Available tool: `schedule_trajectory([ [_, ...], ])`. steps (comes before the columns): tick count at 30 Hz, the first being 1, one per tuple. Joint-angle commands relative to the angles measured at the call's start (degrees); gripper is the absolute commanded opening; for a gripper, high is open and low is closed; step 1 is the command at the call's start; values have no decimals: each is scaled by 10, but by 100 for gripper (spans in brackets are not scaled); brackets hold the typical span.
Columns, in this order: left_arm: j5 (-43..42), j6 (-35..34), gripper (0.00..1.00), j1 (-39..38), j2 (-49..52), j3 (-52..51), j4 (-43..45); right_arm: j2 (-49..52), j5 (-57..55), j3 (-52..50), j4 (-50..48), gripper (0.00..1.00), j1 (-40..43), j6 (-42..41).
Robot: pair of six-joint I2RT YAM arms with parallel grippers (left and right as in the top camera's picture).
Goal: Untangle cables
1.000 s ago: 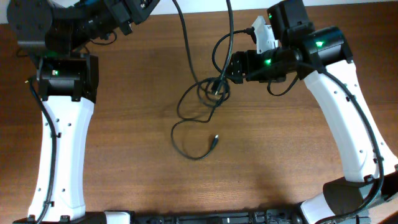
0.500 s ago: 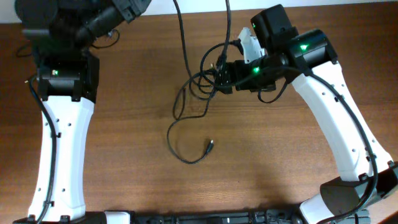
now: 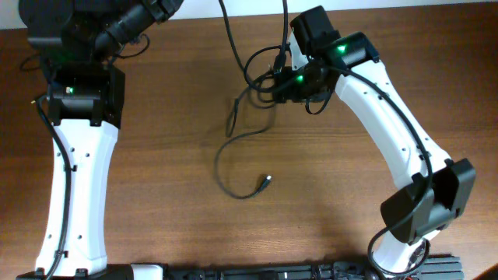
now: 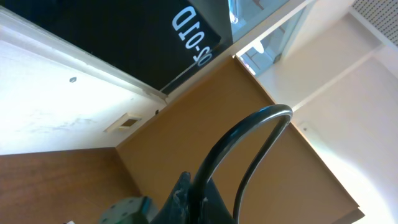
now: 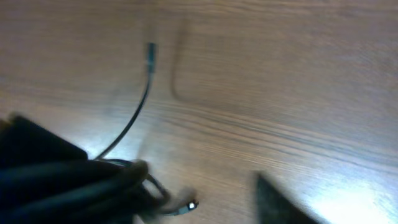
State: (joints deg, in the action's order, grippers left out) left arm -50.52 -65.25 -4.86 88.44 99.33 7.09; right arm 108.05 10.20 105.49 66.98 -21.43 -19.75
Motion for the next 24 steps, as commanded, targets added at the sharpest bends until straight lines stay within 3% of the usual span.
schedule_trajectory([
  [1,2,-11,0,23,-8,5,1,10,-99,-6,17,4,4,-33],
  [3,1,2,0,57,-8,5,-39,10,-103,-6,39,4,17,-38],
  [5,61,84,0,88,-8,5,-174,-11,-45,-3,57,4,30,-37],
  [8,261,192,0,122,-8,5,-349,-59,-110,6,112,4,68,-68],
  [9,290,208,0,126,-8,5,-367,-68,-104,6,122,4,83,-69],
  [11,443,253,0,130,-8,5,-441,-99,-17,6,134,4,127,-28],
  [15,653,268,0,130,-8,5,-526,-165,5,6,127,4,177,-33],
  [16,671,296,0,130,-8,5,-531,-181,-48,6,135,4,201,-90],
  [18,681,311,0,130,-8,5,-534,-197,-44,6,139,4,230,-93],
  [21,701,311,0,130,-8,5,-535,-213,74,6,121,4,263,-47],
  [24,842,311,0,130,-8,5,-551,-214,38,6,126,4,325,-74],
])
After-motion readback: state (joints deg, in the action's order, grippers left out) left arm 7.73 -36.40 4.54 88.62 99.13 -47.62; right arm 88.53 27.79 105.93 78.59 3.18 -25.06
